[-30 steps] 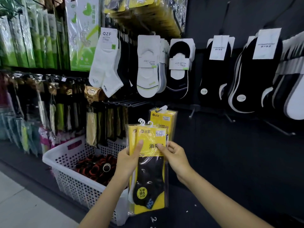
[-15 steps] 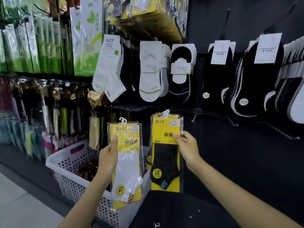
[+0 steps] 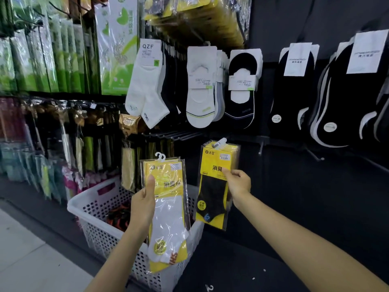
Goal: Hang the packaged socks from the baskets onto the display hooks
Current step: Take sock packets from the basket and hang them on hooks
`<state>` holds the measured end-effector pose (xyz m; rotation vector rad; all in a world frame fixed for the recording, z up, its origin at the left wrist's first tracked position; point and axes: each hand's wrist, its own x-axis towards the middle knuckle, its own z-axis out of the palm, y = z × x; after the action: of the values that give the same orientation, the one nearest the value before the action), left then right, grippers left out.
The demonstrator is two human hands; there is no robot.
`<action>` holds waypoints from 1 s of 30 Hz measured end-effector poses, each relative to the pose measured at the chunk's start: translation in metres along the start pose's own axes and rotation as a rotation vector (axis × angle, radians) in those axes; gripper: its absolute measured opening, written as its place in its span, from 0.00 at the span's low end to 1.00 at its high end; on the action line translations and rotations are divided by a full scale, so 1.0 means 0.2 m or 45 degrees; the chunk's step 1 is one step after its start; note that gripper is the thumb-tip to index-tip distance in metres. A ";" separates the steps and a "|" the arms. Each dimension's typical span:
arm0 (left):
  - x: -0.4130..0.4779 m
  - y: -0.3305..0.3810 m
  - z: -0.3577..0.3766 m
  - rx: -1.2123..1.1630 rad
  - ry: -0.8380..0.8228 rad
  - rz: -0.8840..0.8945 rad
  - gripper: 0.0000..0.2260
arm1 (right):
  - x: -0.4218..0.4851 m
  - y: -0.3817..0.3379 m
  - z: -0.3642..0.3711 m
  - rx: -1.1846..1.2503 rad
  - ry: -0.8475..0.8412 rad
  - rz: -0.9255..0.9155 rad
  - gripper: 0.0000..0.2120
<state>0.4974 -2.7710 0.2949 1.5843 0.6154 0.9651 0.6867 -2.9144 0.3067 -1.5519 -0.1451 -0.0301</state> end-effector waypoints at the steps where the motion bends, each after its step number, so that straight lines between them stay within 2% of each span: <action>1: -0.01 -0.01 0.01 -0.003 -0.007 -0.002 0.23 | 0.00 0.01 -0.01 0.000 0.030 0.019 0.12; 6: -0.04 -0.07 0.04 -0.035 -0.039 -0.047 0.24 | -0.07 0.07 -0.08 -0.098 0.102 -0.030 0.11; 13: -0.11 -0.07 0.19 -0.180 -0.192 -0.078 0.25 | -0.33 0.06 -0.14 -0.065 -0.363 -0.166 0.07; 14: -0.12 -0.06 0.21 -0.230 -0.232 -0.099 0.24 | -0.35 0.05 -0.15 -0.044 -0.403 -0.179 0.07; 17: -0.15 -0.02 0.29 -0.407 -0.305 -0.139 0.10 | -0.39 0.03 -0.15 0.049 -0.485 -0.197 0.05; 20: -0.17 0.01 0.31 -0.459 -0.295 -0.099 0.07 | -0.39 0.02 -0.18 0.131 -0.469 -0.186 0.05; 23: -0.17 0.03 0.29 -0.391 -0.271 -0.061 0.10 | -0.39 0.02 -0.21 0.125 -0.469 -0.168 0.08; 26: -0.15 0.03 0.24 -0.267 -0.219 -0.028 0.20 | -0.37 0.02 -0.22 0.128 -0.466 -0.174 0.07; 30: -0.08 0.04 0.17 -0.145 -0.074 -0.009 0.25 | -0.32 -0.02 -0.22 0.150 -0.324 -0.223 0.05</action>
<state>0.5158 -2.8042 0.2968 1.5031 0.5166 0.9296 0.6257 -2.9620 0.3030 -1.4175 -0.4758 0.0375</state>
